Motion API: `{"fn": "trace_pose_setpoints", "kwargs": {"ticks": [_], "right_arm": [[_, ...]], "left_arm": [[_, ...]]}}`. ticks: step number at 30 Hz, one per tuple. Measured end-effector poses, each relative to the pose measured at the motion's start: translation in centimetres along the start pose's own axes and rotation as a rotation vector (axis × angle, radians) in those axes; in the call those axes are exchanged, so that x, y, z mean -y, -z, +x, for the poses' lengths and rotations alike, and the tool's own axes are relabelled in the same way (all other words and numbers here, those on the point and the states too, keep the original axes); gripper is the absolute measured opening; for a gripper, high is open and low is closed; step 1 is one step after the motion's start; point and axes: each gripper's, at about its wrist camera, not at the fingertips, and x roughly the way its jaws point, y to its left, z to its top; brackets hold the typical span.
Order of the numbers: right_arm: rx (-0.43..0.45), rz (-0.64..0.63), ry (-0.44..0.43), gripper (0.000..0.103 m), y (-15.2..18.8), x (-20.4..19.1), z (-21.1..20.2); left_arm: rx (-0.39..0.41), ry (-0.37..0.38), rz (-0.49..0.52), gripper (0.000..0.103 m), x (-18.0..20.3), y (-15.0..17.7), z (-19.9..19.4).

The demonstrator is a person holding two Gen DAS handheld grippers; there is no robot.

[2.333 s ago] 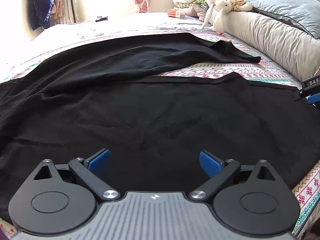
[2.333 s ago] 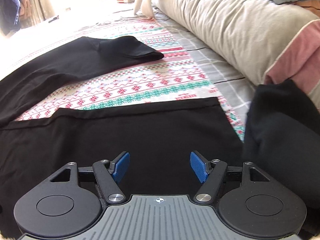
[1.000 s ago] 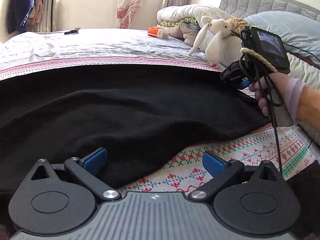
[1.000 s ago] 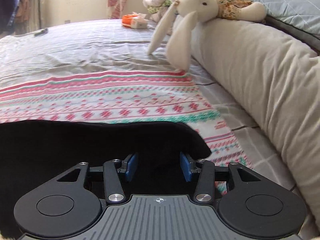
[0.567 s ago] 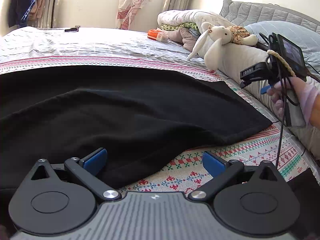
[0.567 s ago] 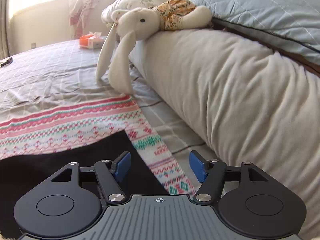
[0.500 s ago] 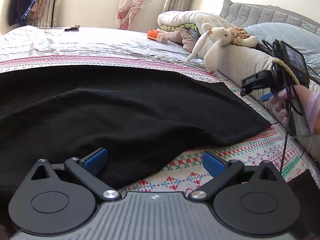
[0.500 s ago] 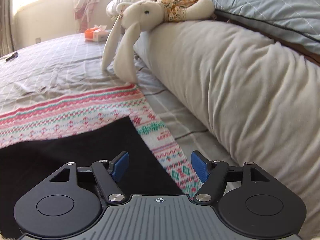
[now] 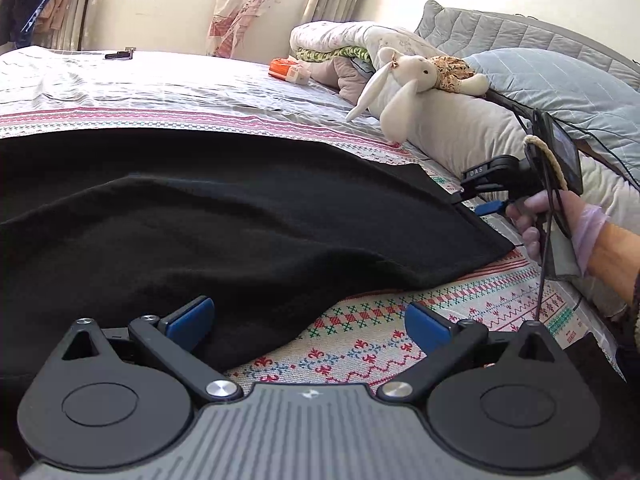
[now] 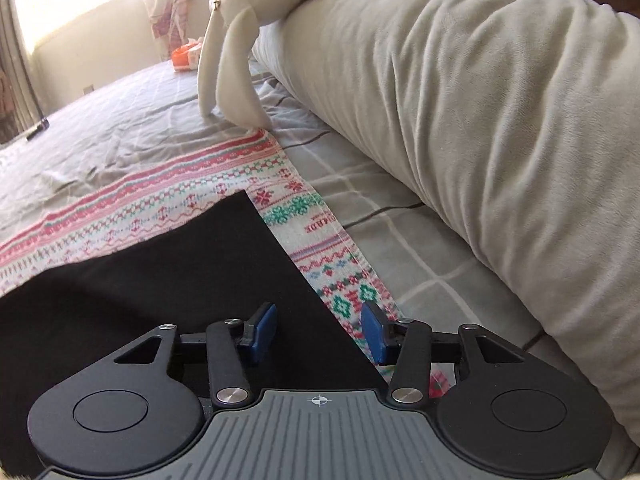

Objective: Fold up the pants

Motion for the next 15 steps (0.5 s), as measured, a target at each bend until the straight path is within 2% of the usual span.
{"fn": "trace_pose_setpoints", "kwargs": {"ticks": [4, 5, 6, 7, 8, 11, 15], "right_arm": [[0.016, -0.047, 0.027, 0.044, -1.0, -2.0, 1.8], [0.022, -0.085, 0.026, 0.040, -1.0, -2.8, 2.1], [0.031, -0.127, 0.013, 0.033, -0.8, -3.5, 2.3], [0.035, -0.167, -0.011, 0.013, -0.7, -4.2, 2.3], [0.036, -0.210, -0.013, 0.004, -0.5, -4.8, 2.3], [0.062, -0.341, 0.060, 0.004, -0.4, -6.3, 2.5], [0.103, -0.310, 0.127, 0.004, -1.3, -5.9, 3.8]], "left_arm": [[0.003, 0.024, -0.013, 0.103, -0.2, 0.0, 0.0], [0.004, 0.032, -0.018, 0.103, -0.3, 0.0, 0.0], [0.005, 0.041, -0.022, 0.103, -0.4, 0.0, 0.0], [0.006, 0.049, -0.027, 0.103, -0.5, 0.0, 0.0], [0.007, 0.057, -0.031, 0.103, -0.5, 0.0, 0.0], [0.005, 0.090, -0.036, 0.103, -0.6, 0.1, -0.1], [-0.009, 0.141, -0.020, 0.103, -0.5, 0.2, -0.1]]}}
